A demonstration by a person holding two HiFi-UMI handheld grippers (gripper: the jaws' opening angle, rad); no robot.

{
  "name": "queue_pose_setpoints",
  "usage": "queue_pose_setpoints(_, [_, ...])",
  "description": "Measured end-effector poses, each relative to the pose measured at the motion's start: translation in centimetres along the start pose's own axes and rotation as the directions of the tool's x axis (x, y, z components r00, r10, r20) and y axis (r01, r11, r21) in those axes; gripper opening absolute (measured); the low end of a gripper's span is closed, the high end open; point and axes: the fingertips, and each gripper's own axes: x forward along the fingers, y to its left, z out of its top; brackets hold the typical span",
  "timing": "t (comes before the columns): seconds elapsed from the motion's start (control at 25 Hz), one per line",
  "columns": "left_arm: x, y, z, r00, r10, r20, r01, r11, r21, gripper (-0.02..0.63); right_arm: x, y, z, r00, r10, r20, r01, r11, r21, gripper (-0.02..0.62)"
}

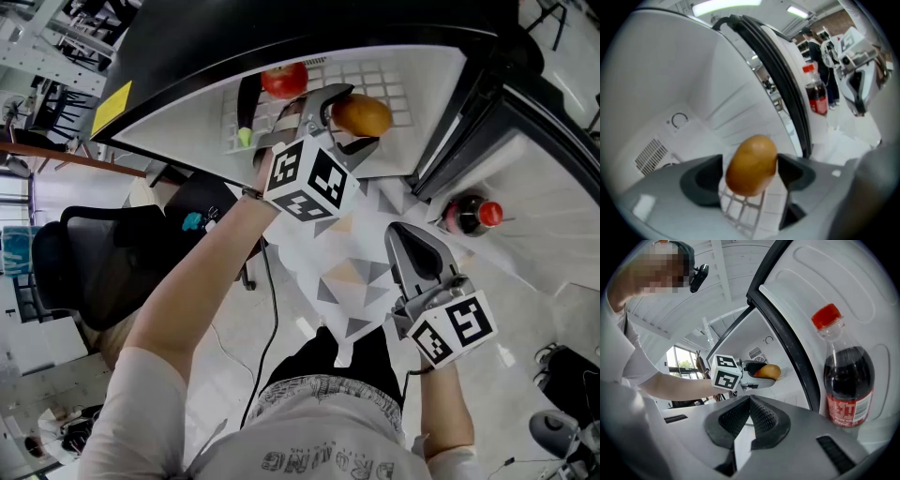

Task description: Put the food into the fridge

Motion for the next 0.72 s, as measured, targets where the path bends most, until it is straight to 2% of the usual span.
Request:
queue_pose_setpoints(0.56, [-0.9,-0.3,-0.4,1.0,-0.006,0.011,0.006,1.0,-0.018,0.368,0.4,0.6,0.1,1.0,-0.002,-0.001,0.002,1.0,-0.009,0.002])
queue_pose_setpoints(0.72, [-2.1,-0.3,0.0,0.999,-0.003,0.033,0.004,0.999,-0.054,0.37,0.4,1.0,0.6,1.0,-0.004,0.003,0.004,1.0,-0.02,0.002])
